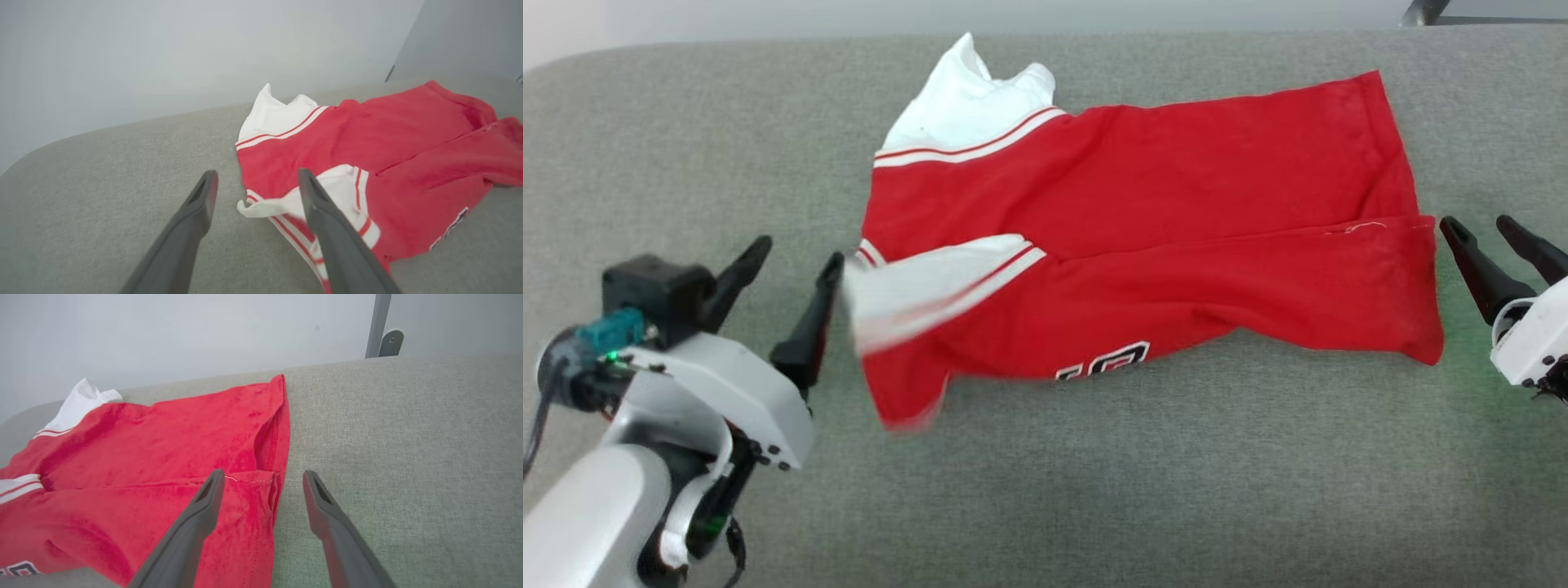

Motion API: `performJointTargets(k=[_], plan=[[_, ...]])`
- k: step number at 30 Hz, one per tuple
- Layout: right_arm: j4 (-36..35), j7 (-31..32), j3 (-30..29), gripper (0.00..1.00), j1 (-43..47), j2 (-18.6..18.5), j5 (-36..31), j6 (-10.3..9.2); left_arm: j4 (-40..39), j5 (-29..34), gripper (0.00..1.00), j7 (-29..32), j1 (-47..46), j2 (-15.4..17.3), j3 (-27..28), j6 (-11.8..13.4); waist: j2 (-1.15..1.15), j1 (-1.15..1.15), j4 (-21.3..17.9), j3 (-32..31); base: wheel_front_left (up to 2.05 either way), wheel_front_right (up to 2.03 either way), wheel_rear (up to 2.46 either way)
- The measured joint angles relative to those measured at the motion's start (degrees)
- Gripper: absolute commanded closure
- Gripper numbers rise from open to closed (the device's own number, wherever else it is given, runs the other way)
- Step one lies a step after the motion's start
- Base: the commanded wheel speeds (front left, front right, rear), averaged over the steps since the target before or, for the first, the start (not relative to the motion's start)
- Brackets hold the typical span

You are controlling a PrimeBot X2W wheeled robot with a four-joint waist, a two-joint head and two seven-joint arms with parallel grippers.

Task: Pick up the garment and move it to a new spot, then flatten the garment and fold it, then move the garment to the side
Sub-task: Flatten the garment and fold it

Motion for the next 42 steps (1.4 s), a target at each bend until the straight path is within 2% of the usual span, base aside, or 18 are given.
performJointTargets(k=[4, 8, 14, 17, 23, 29, 34, 42], plan=[[-1.0, -0.1, -0.7, 0.00, 1.1, 0.7, -0.2, 0.00, -5.0, -0.6, 0.00, 6.1, -0.7, 2.4, -0.9, 0.1, 0.00, 0.00, -0.8, -0.2, 0.00, 0.00, 0.00], [-1.9, 0.0, -0.6, 0.00, 1.5, 1.9, -0.6, 0.00, -8.0, -0.9, 0.00, 11.0, -2.3, 4.9, -0.2, 1.6, 0.00, 0.00, -1.5, -0.8, 0.00, 0.00, 0.00], [-3.4, 0.1, -0.7, 0.00, 2.4, 2.4, -0.6, 0.00, -12.6, -6.4, 0.00, 28.2, -1.2, 8.7, -4.0, 3.7, 0.00, 0.00, -2.3, -1.5, 0.00, 0.00, 0.00], [-4.2, 0.3, -1.0, 0.00, 2.4, 2.5, -0.6, 0.00, -13.4, -9.5, 0.00, 33.4, -1.1, 8.9, -4.7, 4.3, 0.00, 0.00, -2.6, -1.2, 0.00, 0.00, 0.00], [-5.1, 0.8, -1.3, 0.00, 2.2, 2.8, -0.7, 0.00, -10.2, -13.9, 0.00, 37.4, -2.8, 6.8, -5.7, 3.7, 0.00, 0.00, -3.6, 0.7, 0.00, 0.00, 0.00], [-5.5, 0.9, -1.2, 0.00, 0.8, 3.1, -0.7, 0.00, -4.0, -14.5, 0.00, 40.8, -5.8, 5.2, -8.3, 1.3, 0.00, 0.00, -4.9, 3.2, 0.00, 0.00, 0.00], [-5.4, 0.8, -0.4, 0.00, -0.3, 3.3, -0.7, 0.00, 1.4, -12.1, 0.00, 40.7, -8.2, 5.0, -10.0, -0.3, 0.00, 0.00, -6.3, 4.9, 0.00, 0.00, 0.00], [-5.3, 0.8, 0.3, 0.00, -0.4, 3.1, -0.6, 0.00, 7.1, -12.7, 0.00, 40.8, -10.2, 3.0, -11.0, -2.8, 0.00, 0.00, -7.8, 6.0, 0.00, 0.00, 0.00]])
